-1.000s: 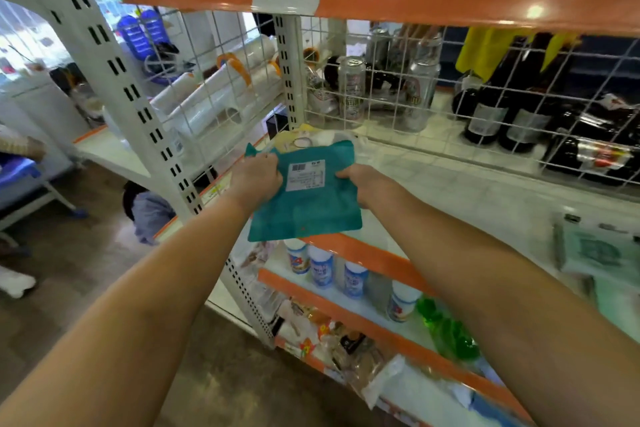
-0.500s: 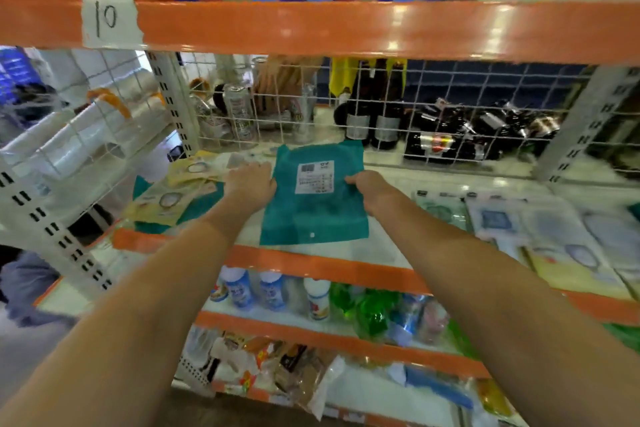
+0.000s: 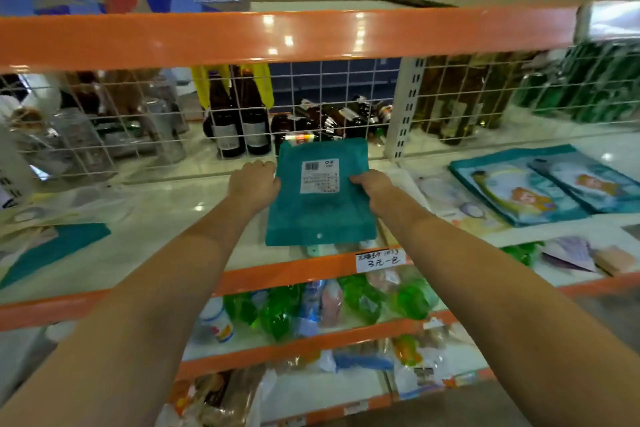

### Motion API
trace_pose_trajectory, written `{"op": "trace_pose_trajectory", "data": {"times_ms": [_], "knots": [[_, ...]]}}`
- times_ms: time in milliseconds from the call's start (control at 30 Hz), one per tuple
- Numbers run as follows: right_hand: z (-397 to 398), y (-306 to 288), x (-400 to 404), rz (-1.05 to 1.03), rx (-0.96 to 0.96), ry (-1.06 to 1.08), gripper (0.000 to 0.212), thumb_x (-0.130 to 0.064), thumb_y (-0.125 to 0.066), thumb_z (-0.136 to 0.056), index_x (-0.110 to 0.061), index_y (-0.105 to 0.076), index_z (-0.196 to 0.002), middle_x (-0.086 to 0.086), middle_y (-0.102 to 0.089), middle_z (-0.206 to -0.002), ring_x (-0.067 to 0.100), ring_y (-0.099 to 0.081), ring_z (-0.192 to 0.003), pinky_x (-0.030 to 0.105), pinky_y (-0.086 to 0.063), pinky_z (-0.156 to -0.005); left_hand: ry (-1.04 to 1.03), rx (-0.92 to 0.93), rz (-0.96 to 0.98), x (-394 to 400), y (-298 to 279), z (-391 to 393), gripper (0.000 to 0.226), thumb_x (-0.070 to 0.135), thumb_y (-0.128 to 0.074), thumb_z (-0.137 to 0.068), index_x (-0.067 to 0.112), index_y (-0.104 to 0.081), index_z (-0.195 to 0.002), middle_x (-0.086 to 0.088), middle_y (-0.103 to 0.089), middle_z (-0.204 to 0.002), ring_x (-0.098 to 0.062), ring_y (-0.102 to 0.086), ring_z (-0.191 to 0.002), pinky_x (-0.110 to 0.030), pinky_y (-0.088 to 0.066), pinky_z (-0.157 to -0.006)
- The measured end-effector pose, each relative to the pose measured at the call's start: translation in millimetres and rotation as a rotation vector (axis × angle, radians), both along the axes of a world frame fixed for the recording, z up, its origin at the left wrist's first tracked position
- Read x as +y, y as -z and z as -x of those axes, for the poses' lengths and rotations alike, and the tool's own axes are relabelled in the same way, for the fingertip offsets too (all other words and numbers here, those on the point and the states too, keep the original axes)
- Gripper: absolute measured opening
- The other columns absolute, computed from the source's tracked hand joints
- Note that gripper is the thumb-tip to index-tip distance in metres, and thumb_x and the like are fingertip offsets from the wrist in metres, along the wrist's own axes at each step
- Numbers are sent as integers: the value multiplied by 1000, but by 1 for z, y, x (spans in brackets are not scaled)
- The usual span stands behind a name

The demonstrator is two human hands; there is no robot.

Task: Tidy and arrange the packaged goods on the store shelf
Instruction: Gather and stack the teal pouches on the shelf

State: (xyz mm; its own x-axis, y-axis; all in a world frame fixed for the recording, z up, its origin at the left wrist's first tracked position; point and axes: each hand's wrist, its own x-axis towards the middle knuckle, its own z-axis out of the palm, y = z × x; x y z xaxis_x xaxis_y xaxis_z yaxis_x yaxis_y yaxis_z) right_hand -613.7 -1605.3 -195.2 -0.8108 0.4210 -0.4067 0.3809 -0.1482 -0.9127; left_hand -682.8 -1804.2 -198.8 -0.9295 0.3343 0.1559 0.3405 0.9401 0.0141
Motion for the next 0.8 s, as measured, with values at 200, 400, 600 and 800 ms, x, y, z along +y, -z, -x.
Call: {"op": "trace_pose_trajectory", "data": {"times_ms": [200, 400, 600, 800], "knots": [[-30, -3, 68, 20, 28, 192, 36, -7, -51, -95, 2, -48, -130, 21, -59, -125, 35, -59, -106, 49, -49, -91, 210, 28, 29, 86, -5, 2, 35, 32, -37, -98, 11, -55, -119, -11, -62, -111, -28, -60, -97, -33, -43, -70], [-71, -2, 121, 70, 86, 429, 34, -1, -49, -95, -1, -52, -129, 19, -60, -123, 37, -59, -110, 47, -50, -87, 416, 54, 71, 158, -7, -4, 38, 33, -36, -98, 13, -52, -126, -9, -61, -119, -27, -60, -104, -34, -45, -72], [-108, 10, 162, 75, 113, 642, 37, 0, -52, -93, 1, -51, -130, 20, -58, -127, 30, -56, -97, 49, -49, -87, 601, 9, 46, 222, 0, -13, 33, 30, -37, -97, 14, -55, -120, -10, -61, -117, -28, -60, -99, -33, -46, -70], [-155, 21, 195, 88, 79, 797, 38, -1, -53, -92, 1, -51, -129, 20, -59, -128, 36, -59, -111, 51, -49, -91, 718, -25, 50, 281, 6, -46, 31, 28, -32, -98, 11, -53, -114, -10, -58, -117, -29, -56, -103, -38, -46, -80]]}}
